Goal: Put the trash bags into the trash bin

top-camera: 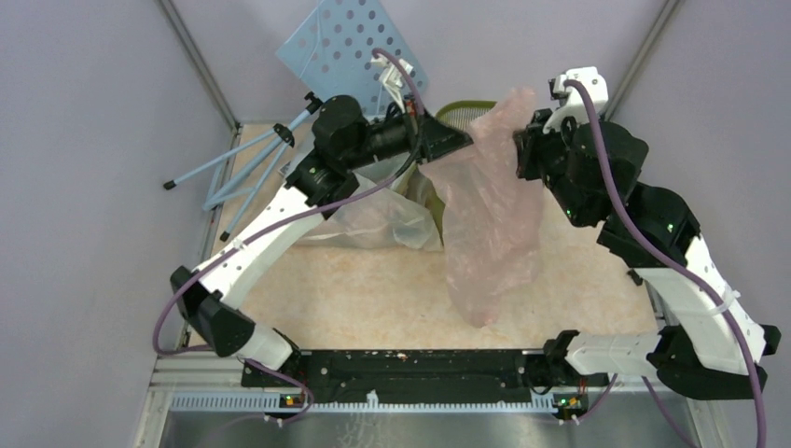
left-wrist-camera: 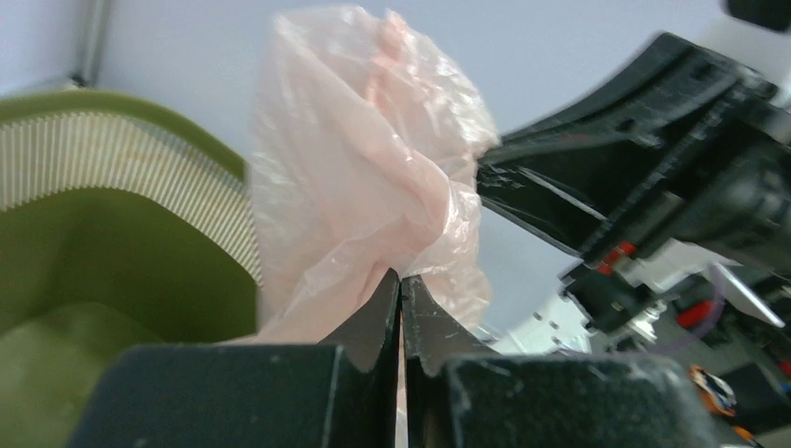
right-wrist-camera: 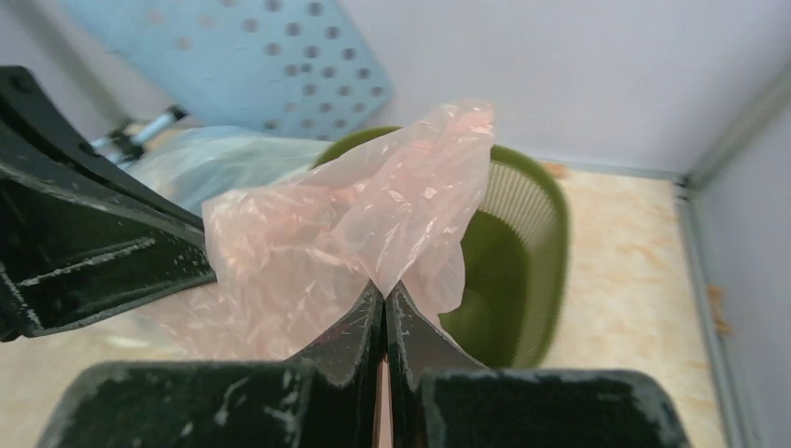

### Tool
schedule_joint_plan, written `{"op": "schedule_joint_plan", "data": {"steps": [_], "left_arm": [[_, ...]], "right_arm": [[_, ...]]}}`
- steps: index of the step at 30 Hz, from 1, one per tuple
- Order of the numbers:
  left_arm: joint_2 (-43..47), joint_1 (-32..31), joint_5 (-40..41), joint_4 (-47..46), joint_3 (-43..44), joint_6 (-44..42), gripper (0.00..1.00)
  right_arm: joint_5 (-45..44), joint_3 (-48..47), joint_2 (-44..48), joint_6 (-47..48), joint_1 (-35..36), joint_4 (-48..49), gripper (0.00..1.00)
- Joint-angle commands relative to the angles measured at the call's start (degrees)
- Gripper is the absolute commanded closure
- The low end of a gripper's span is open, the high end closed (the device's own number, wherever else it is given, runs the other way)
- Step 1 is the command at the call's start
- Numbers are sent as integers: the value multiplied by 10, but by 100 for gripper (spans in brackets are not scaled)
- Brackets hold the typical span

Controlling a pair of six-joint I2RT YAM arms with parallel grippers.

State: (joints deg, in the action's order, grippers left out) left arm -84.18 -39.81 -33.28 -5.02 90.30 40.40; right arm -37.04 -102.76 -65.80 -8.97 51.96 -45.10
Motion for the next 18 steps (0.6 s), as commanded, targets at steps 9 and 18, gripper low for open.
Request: {"op": "schedule_joint_plan", "data": {"steps": [9, 18], "left_arm": [[-137, 7, 199, 133, 206, -121, 44], [-81, 22, 246, 198, 183, -155, 2]], "right_arm": [[128, -82, -164, -9, -214, -63, 100], [225, -149, -323, -42, -286, -110, 100]]}}
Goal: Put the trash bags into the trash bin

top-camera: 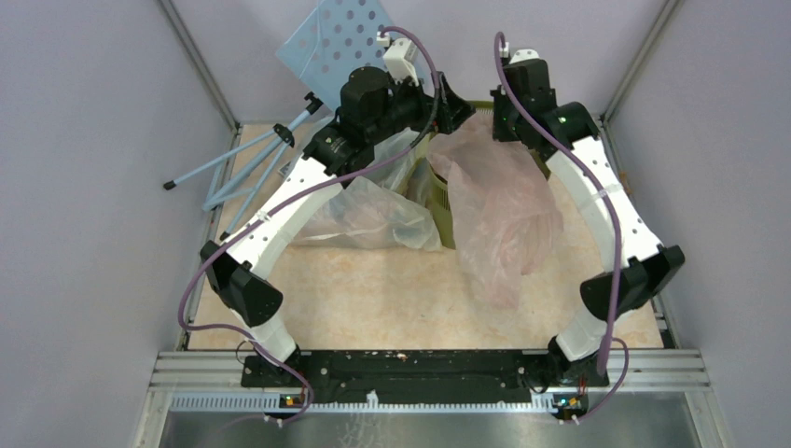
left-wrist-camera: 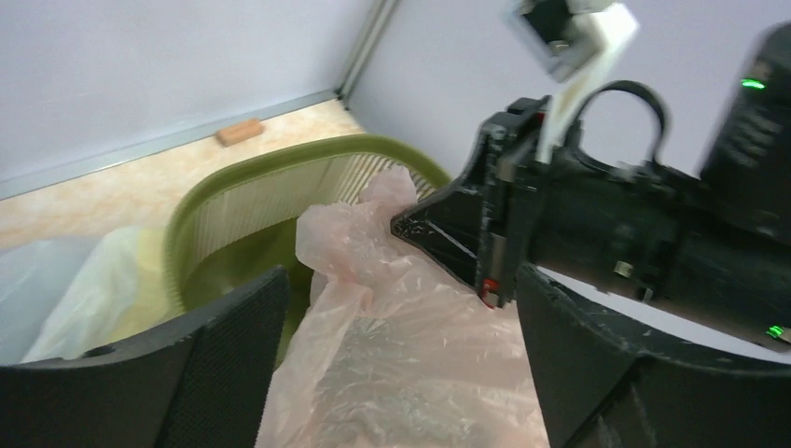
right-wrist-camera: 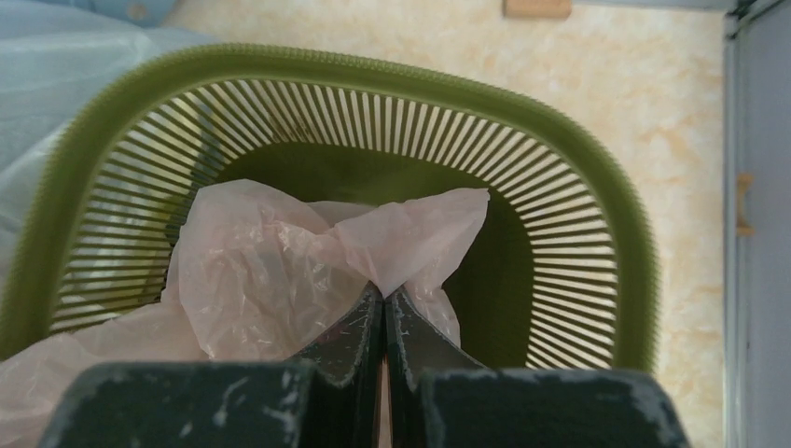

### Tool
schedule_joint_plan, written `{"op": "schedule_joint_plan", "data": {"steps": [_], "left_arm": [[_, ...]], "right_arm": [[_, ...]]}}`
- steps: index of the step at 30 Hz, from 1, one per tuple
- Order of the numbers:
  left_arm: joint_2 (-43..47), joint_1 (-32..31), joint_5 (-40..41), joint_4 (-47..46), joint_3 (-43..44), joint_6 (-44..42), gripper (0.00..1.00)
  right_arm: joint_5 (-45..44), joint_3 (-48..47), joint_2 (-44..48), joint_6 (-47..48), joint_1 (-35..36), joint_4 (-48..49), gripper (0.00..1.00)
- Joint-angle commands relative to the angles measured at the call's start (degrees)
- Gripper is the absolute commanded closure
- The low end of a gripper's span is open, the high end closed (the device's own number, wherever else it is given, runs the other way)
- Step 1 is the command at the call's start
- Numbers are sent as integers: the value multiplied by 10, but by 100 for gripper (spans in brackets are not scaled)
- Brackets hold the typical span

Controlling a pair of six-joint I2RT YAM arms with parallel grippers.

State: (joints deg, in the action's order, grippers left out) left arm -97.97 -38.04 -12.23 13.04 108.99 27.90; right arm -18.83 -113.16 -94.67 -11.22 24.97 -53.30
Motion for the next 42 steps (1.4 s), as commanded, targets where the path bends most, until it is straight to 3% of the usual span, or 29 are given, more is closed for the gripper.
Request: {"op": "schedule_joint_plan", "data": {"steps": [1, 6, 12, 18, 23, 30, 37, 42], "left_arm": [[68, 4, 31, 21, -14, -32, 2], [131, 3, -34, 42, -87, -13, 1], [215, 3, -73, 35, -188, 17, 1], [252, 3, -87, 5, -246, 19, 1], [241, 3, -112, 0, -242, 14, 2], [257, 3, -78, -9, -236, -44, 1], [239, 4, 20, 35, -205, -44, 4], [223, 3, 21, -7, -205, -67, 6]], "right_arm": [[43, -50, -49, -21, -19, -35, 100], [36, -72, -92, -20, -27, -54, 100], [49, -137, -79, -15, -27, -72, 69], [59, -239, -69, -7, -27, -127, 54], [85, -205, -1, 1, -27, -125, 43], [120, -71, 142, 3, -27, -67, 39], [160, -27, 163, 11, -27, -70, 40], [163, -17, 158, -14, -27, -83, 41]]}}
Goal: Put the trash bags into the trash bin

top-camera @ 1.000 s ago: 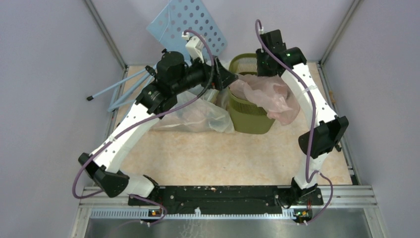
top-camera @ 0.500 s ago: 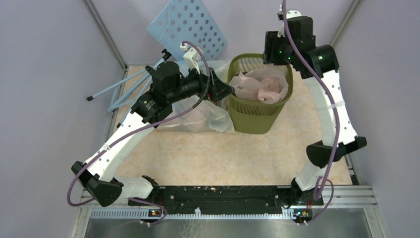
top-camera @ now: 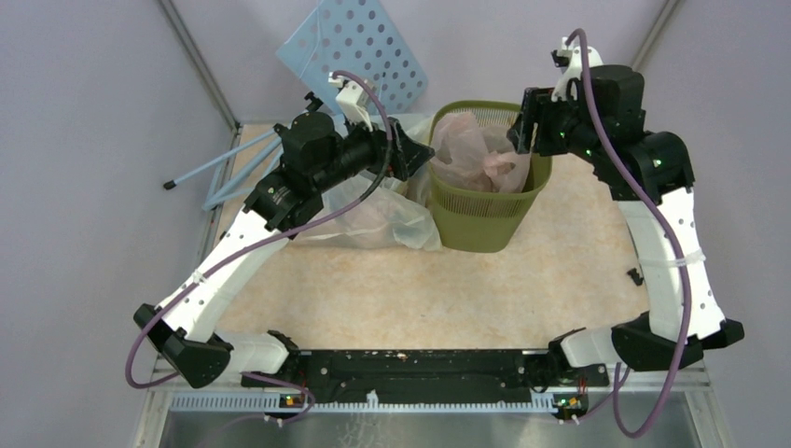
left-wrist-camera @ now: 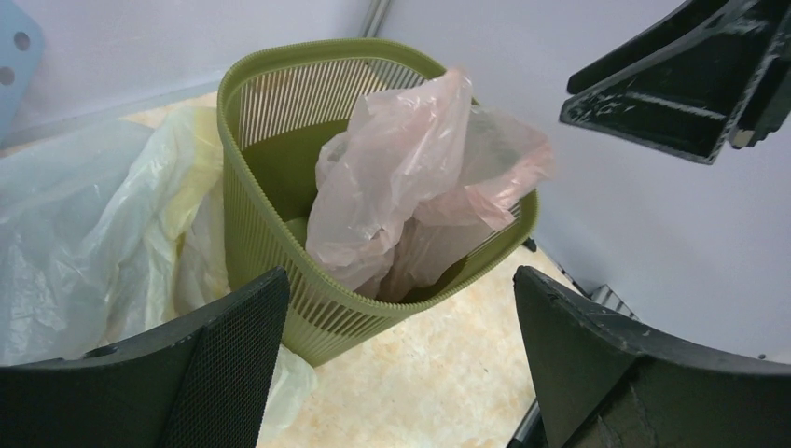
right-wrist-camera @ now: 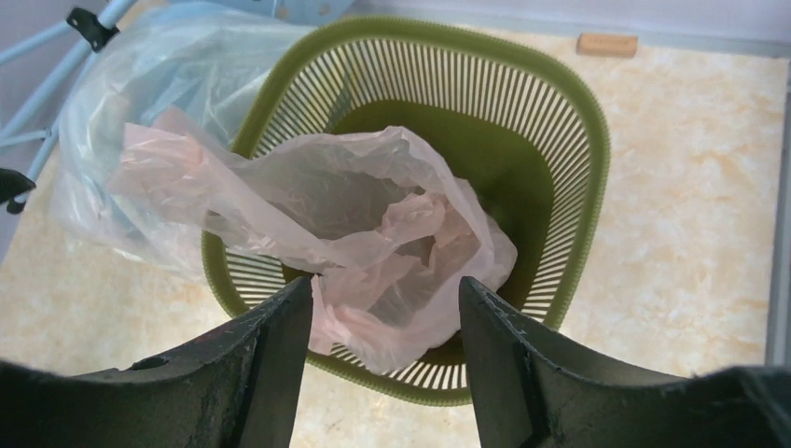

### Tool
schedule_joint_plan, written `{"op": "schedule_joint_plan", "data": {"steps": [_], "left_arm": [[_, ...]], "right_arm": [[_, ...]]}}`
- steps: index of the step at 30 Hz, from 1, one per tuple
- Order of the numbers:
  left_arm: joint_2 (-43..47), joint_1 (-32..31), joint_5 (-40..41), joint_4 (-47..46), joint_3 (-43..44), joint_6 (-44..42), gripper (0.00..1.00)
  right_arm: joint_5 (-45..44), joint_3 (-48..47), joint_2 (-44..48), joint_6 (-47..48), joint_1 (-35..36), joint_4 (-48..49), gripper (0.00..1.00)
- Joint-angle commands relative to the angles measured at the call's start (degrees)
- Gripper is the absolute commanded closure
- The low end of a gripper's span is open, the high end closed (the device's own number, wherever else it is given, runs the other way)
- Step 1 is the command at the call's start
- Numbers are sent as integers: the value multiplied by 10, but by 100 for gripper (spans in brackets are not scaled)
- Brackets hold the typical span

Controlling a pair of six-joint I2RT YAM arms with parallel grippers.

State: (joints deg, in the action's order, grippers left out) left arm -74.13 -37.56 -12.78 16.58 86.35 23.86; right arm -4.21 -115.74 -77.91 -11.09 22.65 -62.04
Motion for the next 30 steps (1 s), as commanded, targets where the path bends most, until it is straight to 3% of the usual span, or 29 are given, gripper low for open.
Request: {"op": "schedule_joint_plan", "data": {"steps": [1, 5, 11, 21, 24, 28, 30], "left_arm": [[-24, -1, 31, -50, 26, -41, 6], [-69, -1, 23, -61, 66, -109, 6], [-123, 0, -88, -79, 112, -130, 3], [-163, 0, -63, -93, 129, -120, 11], [-165, 0, -57, -100, 122, -124, 27], [-161, 0, -34, -101, 119, -129, 75], [-153, 1, -29, -106, 114, -130, 93]], "right_arm": [[27, 19, -7, -24, -1, 9, 39], [29, 89, 35, -70, 16, 61, 37], [23, 132, 70, -103, 18, 80, 27], [-45, 126, 75, -106, 19, 42, 25], [-36, 116, 75, -111, 22, 18, 24], [-88, 114, 71, -161, 61, -14, 24], [-126, 123, 76, -205, 87, -13, 24]]}}
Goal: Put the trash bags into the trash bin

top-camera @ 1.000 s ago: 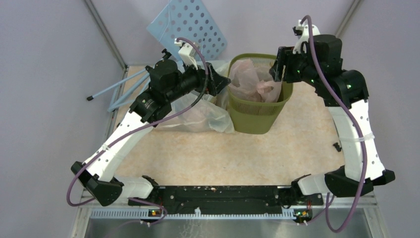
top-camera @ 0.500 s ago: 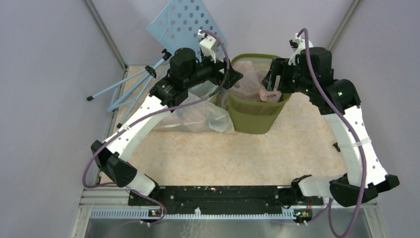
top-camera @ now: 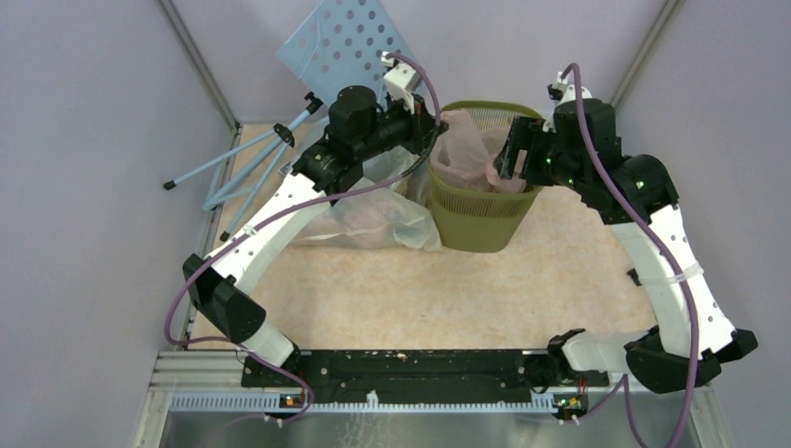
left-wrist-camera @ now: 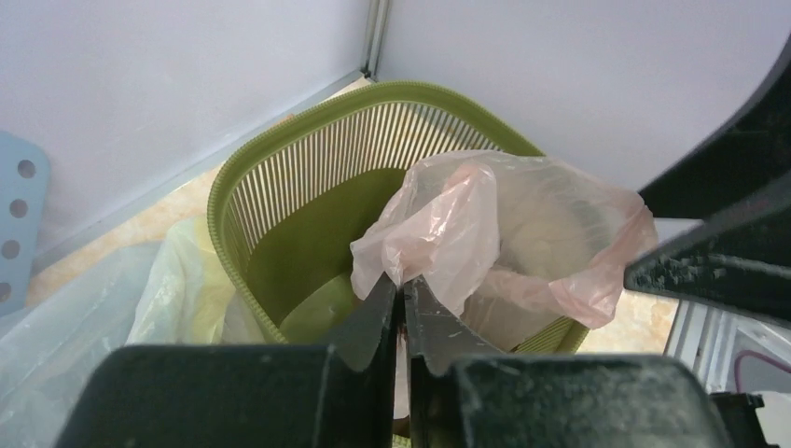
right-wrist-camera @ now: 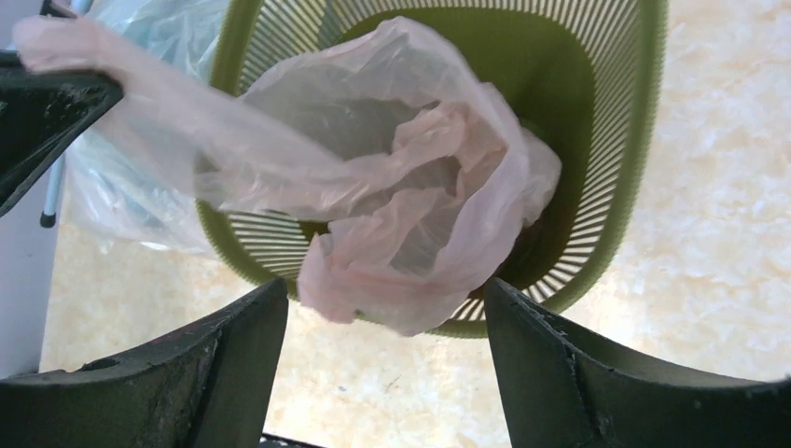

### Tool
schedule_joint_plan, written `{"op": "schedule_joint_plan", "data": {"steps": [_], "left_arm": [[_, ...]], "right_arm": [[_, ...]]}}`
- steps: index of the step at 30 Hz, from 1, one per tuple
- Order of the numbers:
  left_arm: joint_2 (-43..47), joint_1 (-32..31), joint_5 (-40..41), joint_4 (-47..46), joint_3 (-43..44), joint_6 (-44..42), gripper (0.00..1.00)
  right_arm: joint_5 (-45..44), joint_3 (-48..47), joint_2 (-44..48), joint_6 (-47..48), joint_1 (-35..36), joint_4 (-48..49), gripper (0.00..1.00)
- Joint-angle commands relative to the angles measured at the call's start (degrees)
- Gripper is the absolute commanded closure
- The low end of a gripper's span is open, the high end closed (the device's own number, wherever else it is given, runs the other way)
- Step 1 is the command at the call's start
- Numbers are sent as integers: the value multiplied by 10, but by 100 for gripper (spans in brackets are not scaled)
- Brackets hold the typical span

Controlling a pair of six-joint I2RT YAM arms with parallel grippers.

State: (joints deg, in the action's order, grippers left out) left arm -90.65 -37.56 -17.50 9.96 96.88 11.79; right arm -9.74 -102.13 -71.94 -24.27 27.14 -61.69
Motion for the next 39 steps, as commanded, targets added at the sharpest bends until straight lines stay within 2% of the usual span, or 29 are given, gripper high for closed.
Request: {"op": "schedule_joint_plan", "data": {"steps": [1, 8, 13, 18, 23, 28, 30, 31, 33, 35, 36, 39], "left_arm": [[18, 1, 18, -46, 3, -9, 100], [38, 1, -1, -63, -21, -5, 100], [48, 1, -11, -70, -33, 1, 100], [51, 1, -15, -69, -37, 9, 100], [55, 1, -18, -70, -43, 12, 100], [61, 1, -19, -64, -44, 6, 100], [63, 1, -22, -61, -47, 2, 100], [66, 1, -24, -59, -48, -1, 100], [71, 1, -33, -47, -47, -11, 100], [80, 1, -44, -28, -47, -27, 100], [86, 2, -47, -22, -49, -37, 100], [97, 2, -41, 10, -51, -75, 100]], "right_arm": [[-83, -6, 22, -96, 51, -6, 24], [-67, 79, 91, -209, 67, 109, 28], [-81, 86, 68, -287, 67, 111, 30], [-59, 114, 54, -345, 67, 152, 34], [-115, 129, 47, -399, 67, 146, 37], [-143, 129, 32, -411, 67, 149, 39], [-156, 127, 24, -411, 67, 152, 44], [-165, 123, 20, -409, 67, 151, 51], [-186, 118, 16, -386, 65, 157, 70], [-180, 108, 13, -358, 45, 153, 96], [-160, 98, 10, -339, 32, 145, 100], [-99, 67, 10, -275, -34, 120, 100]]}}
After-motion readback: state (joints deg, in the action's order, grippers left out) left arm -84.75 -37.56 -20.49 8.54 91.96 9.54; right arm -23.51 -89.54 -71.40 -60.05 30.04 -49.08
